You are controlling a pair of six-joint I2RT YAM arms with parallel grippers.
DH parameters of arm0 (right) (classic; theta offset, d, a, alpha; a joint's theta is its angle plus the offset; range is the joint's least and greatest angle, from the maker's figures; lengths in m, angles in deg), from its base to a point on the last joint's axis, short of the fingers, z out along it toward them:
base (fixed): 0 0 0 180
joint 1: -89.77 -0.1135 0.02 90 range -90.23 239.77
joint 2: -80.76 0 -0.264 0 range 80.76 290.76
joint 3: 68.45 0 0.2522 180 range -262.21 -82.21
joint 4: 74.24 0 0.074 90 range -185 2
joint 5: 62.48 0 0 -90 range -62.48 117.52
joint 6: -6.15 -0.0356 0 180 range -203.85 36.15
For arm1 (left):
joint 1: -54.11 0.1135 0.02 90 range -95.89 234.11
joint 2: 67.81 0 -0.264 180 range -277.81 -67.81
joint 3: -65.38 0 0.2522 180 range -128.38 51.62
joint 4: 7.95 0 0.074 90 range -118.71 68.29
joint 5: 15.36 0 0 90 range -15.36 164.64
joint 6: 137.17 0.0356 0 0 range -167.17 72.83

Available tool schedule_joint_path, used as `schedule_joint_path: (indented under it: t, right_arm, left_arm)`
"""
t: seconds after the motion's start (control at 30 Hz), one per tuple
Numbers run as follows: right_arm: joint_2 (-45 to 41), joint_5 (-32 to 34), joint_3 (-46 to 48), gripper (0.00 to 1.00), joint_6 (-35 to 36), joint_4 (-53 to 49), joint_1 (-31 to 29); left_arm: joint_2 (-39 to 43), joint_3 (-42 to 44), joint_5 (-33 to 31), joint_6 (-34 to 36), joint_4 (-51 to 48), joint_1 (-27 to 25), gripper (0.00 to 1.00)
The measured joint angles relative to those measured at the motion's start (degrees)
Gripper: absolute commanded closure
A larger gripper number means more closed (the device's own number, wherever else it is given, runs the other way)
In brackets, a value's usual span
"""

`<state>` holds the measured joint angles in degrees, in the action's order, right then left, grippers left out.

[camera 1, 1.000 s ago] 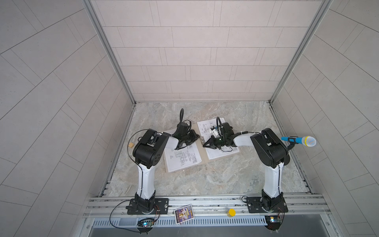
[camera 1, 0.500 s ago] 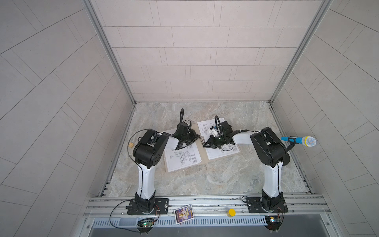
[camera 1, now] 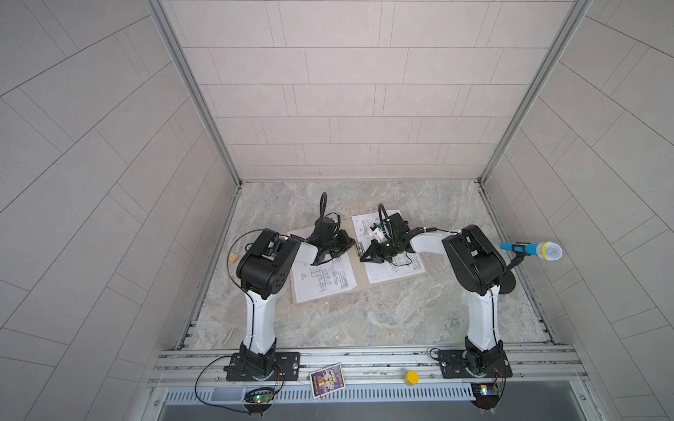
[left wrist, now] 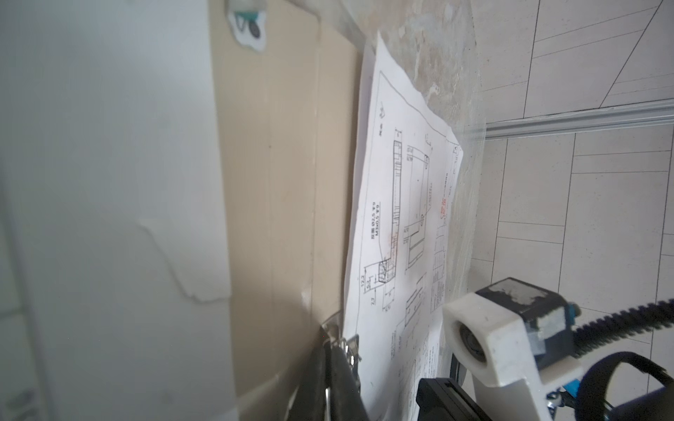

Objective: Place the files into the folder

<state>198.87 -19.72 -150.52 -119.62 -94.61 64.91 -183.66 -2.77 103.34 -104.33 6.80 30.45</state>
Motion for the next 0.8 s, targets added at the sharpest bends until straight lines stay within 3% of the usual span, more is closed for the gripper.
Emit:
schedule_joint_path:
  t: [0.57,0.8]
  right_arm:
    - [0.7,0.0,-0.9,1.0,-1.1,0.9,-1.0]
    - [0.4,0.0,-0.3,0.87,-3.3,2.7,-1.2]
  left_arm:
    - [-0.3,0.0,-0.1,-1.0,0.9,0.0,0.91]
    - [-0.3,0.1,-0.3,-1.3,1.3,0.0,0.91]
